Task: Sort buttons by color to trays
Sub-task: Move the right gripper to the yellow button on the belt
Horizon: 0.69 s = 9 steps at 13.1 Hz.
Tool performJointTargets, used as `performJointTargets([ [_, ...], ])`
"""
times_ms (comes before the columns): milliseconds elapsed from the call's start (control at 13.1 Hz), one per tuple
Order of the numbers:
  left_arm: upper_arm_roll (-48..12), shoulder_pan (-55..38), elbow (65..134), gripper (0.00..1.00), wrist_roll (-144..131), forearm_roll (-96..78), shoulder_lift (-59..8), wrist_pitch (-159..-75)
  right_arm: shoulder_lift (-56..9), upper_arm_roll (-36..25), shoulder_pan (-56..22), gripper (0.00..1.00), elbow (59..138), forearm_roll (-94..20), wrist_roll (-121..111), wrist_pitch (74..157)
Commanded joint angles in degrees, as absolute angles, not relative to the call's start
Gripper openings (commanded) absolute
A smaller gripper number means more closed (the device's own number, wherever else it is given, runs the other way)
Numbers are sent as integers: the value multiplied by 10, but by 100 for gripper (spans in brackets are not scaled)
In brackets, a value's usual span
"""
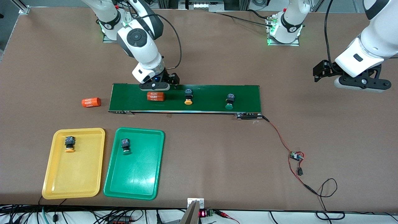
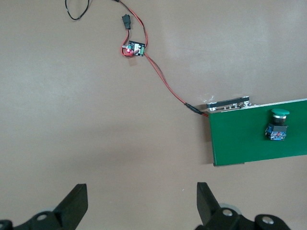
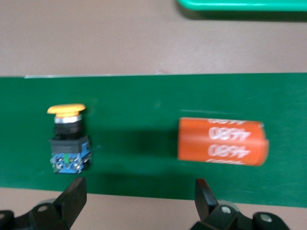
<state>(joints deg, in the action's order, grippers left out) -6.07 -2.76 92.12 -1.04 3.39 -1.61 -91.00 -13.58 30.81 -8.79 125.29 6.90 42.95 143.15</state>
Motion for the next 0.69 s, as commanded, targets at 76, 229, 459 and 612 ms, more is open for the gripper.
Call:
performJointTargets([
  [76, -62, -29, 903, 100, -12, 48, -24, -893, -165, 309, -106, 100, 1237, 139, 476, 1434],
  [229, -62, -29, 903, 100, -12, 48, -24, -893, -170, 309, -106, 100, 1233, 149, 483, 1426],
  [459, -63, -30, 902, 100, -13, 47, -24, -894, -175, 309, -106, 100, 1220, 149, 504, 1424],
  [612, -63, -31, 902, 100, -13, 47, -24, -894, -185, 309, -106, 100, 1203, 152, 510, 1398],
])
